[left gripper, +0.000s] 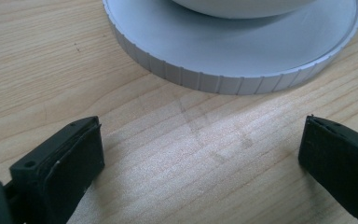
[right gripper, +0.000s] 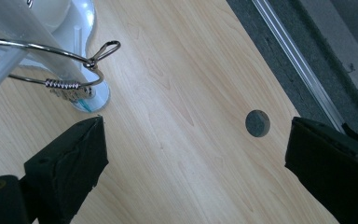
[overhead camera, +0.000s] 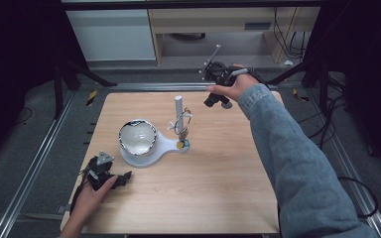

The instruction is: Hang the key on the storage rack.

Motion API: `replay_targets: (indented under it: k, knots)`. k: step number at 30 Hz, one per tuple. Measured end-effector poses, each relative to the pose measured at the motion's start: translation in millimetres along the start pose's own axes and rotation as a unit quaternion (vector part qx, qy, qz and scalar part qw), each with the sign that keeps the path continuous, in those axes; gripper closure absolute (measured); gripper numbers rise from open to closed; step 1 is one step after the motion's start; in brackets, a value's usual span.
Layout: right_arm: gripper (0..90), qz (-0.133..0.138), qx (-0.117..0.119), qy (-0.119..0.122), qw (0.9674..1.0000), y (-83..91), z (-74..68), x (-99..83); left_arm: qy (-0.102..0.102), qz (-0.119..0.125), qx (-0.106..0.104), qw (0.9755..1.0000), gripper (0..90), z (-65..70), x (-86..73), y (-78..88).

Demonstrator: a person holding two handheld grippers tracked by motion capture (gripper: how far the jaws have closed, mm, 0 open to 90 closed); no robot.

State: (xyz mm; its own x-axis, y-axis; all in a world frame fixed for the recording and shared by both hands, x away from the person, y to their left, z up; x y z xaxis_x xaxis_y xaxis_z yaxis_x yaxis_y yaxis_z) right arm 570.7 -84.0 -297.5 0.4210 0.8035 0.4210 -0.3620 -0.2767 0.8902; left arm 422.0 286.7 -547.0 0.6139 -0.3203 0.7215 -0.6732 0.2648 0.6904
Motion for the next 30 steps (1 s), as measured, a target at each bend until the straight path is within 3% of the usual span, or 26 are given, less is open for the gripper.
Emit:
replay_targets:
  k: [10, 24, 30]
  knots:
    - [9.7, 0.012, -0.021, -0.029, 0.9993, 7.4, 9.6, -22.7, 0.001, 0.001, 0.000, 1.0000, 0.0, 0.1, 0.0, -0.1]
    - [13.0, 0.034, -0.048, -0.030, 0.9978, 11.3, 16.4, -60.8, 0.000, 0.000, 0.000, 1.0000, 0.0, 0.0, 0.0, 0.0]
    - [13.2, 0.039, -0.051, -0.043, 0.9970, 10.3, 22.3, -77.1, 0.000, 0.001, 0.000, 1.0000, 0.0, 0.0, 0.0, -0.1]
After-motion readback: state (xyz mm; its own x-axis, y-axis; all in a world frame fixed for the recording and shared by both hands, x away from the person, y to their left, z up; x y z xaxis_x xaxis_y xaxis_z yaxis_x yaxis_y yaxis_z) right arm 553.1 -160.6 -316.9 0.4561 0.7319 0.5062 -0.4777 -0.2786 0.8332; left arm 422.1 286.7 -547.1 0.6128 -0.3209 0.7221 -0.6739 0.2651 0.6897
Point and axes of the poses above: each handheld gripper's, and its own axes: y roughly backward along the jaws, x roughly out of its top, z roughly to its right, the point moved 4 cm from there along -y, roughly forward along the jaws, and after that the axes turned 5 degrees about x, right-handed, at the moved point
